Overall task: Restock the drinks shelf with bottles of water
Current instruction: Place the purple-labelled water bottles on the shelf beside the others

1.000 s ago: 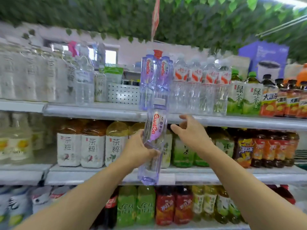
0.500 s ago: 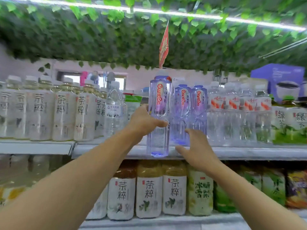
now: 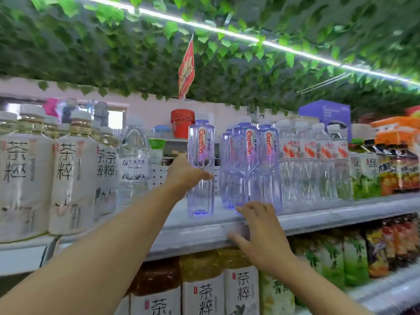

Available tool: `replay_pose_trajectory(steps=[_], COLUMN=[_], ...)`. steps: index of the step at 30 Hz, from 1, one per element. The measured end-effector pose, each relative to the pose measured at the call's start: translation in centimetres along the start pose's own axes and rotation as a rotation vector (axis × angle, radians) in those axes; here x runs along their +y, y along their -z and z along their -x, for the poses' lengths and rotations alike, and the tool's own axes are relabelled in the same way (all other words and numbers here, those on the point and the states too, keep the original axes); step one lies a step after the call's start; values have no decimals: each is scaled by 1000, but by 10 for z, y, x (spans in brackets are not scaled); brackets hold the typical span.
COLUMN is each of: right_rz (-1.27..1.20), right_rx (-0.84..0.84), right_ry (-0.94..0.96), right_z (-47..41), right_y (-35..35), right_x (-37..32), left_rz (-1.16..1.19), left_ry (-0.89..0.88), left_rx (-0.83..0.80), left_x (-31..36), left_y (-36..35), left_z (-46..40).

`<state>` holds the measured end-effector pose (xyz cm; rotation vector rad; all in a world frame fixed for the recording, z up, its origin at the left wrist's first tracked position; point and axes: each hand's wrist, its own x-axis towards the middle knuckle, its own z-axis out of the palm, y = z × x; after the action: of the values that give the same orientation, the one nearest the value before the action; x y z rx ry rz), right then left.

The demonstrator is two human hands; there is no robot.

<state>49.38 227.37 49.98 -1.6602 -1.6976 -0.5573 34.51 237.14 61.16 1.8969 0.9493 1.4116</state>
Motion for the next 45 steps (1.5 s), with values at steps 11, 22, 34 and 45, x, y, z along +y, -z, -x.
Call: replay_pose_trajectory(steps=[11, 22, 34, 45], right_rz=[15, 17, 39, 28], right_rx=[69, 99, -5, 25], right_ry=[39, 112, 153, 166], right_z=[1, -6, -8, -9], right_y=[-12, -11, -4, -7], right_x=[8, 17, 21, 22], left_rz=[50, -191, -183, -164], left_ry=[31, 238, 291, 191], left_rx=[-73, -145, -217, -234], left_x=[-21, -33, -38, -50], left_y=[-2, -19, -65, -79], left_z=[-2, -37, -86, -100])
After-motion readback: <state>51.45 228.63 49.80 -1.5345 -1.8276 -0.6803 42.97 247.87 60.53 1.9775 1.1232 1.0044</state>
